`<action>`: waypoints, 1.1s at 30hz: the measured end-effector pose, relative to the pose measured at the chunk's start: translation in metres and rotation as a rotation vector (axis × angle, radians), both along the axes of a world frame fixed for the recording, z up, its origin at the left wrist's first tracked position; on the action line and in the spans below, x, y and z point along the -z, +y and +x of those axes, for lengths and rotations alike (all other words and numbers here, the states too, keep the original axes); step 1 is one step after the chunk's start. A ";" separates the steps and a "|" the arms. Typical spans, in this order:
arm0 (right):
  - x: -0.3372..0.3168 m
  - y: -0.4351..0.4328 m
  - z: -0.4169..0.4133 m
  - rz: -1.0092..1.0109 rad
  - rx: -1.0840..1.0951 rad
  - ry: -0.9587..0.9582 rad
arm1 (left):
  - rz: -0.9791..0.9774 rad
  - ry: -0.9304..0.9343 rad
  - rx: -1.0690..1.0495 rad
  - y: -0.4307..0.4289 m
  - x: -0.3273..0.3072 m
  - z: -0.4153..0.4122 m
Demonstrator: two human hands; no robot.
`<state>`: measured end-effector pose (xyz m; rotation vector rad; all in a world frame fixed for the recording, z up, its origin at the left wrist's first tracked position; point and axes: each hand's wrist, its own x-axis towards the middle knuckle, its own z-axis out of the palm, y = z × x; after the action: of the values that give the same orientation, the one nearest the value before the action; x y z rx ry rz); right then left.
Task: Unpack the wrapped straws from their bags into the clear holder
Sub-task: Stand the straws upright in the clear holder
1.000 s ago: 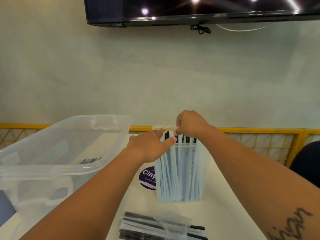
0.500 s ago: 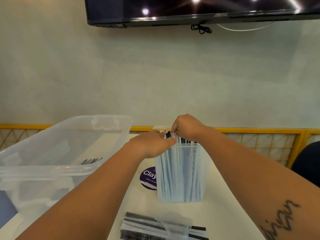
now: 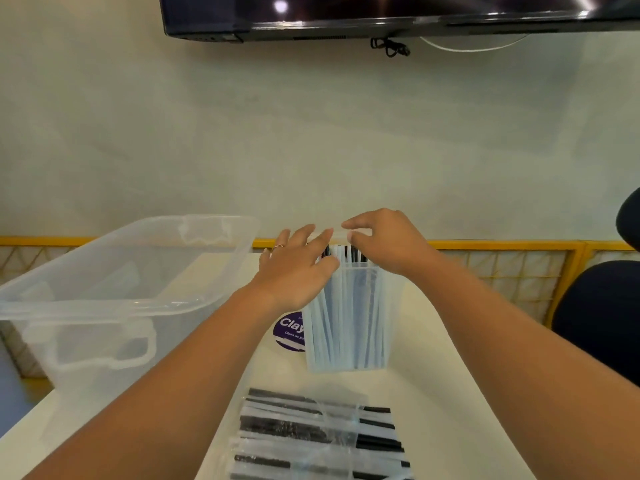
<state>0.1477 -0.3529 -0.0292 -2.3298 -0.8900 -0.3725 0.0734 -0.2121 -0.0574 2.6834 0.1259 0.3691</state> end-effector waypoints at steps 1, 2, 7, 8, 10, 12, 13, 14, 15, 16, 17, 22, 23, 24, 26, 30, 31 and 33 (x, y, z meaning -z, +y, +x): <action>0.004 -0.004 -0.011 0.013 -0.008 -0.019 | -0.016 -0.046 0.017 -0.004 0.004 -0.011; 0.009 -0.009 -0.022 0.023 -0.019 -0.037 | -0.032 -0.094 0.036 -0.009 0.008 -0.023; 0.056 -0.037 -0.077 0.046 -0.058 -0.006 | -0.098 -0.059 0.107 -0.028 0.055 -0.078; 0.069 -0.043 -0.086 0.031 -0.061 0.020 | -0.113 -0.015 0.124 -0.031 0.067 -0.088; 0.095 -0.053 -0.102 0.015 -0.067 0.091 | -0.132 0.057 0.151 -0.037 0.091 -0.104; 0.120 -0.062 -0.117 0.014 -0.070 0.176 | -0.149 0.133 0.154 -0.043 0.112 -0.118; 0.130 -0.066 -0.123 0.020 -0.069 0.216 | -0.163 0.163 0.149 -0.045 0.120 -0.123; 0.140 -0.070 -0.129 0.025 -0.067 0.251 | -0.169 0.180 0.146 -0.047 0.128 -0.127; 0.148 -0.074 -0.135 0.024 -0.062 0.286 | -0.158 0.188 0.140 -0.049 0.135 -0.131; 0.156 -0.077 -0.140 0.023 -0.061 0.313 | -0.137 0.191 0.128 -0.051 0.140 -0.134; 0.163 -0.079 -0.144 0.018 -0.059 0.334 | -0.120 0.192 0.118 -0.053 0.144 -0.138; 0.191 -0.089 -0.155 -0.098 -0.055 0.358 | -0.190 0.106 0.144 -0.061 0.157 -0.151; 0.195 -0.090 -0.156 -0.118 -0.064 0.358 | -0.214 0.098 0.147 -0.063 0.159 -0.152; 0.197 -0.091 -0.157 -0.133 -0.073 0.357 | -0.229 0.094 0.146 -0.065 0.161 -0.153; 0.201 -0.093 -0.160 -0.156 -0.079 0.339 | -0.228 0.089 0.139 -0.068 0.162 -0.154; 0.206 -0.092 -0.166 -0.157 -0.049 0.234 | -0.128 0.192 0.120 -0.070 0.161 -0.155; 0.207 -0.091 -0.167 -0.155 -0.036 0.224 | -0.095 0.227 0.110 -0.071 0.160 -0.155; 0.210 -0.090 -0.166 -0.152 -0.020 0.203 | -0.029 0.256 0.091 -0.073 0.157 -0.155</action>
<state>-0.0187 -0.4424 -0.2394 -2.4421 -0.8676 -0.0586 -0.0817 -0.2848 -0.2143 2.6854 0.0834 -0.0049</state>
